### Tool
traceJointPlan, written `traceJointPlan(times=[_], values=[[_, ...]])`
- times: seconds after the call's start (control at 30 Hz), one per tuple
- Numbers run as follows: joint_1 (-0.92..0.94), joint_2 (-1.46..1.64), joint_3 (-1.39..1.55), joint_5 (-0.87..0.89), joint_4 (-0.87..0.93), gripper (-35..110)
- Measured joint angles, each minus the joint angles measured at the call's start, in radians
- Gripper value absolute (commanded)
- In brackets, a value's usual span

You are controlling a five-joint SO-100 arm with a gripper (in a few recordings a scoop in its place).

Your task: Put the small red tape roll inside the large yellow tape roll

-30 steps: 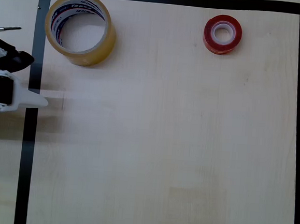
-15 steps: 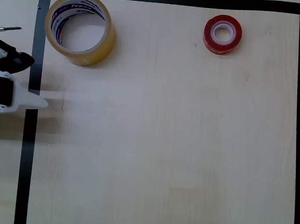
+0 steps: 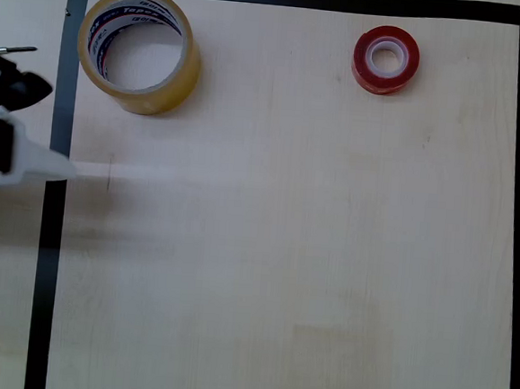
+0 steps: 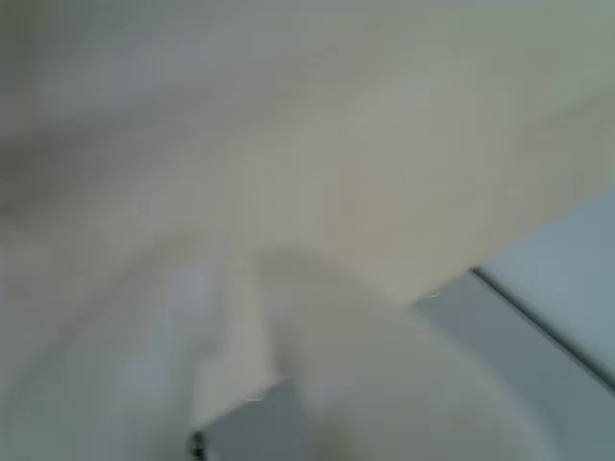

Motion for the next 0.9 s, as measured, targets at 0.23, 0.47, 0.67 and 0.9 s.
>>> traceJointPlan(times=[0.23,0.47,0.67,0.9], values=[[-0.017,-0.551,-0.431,-0.043,-0.021,0],[-0.138,-0.999,-0.784,-0.19,-0.046,0],[-0.192,-1.327,-1.045,-0.267,-0.067,0],[-0.209,-1.712,-1.376,-0.336,-0.063,0]])
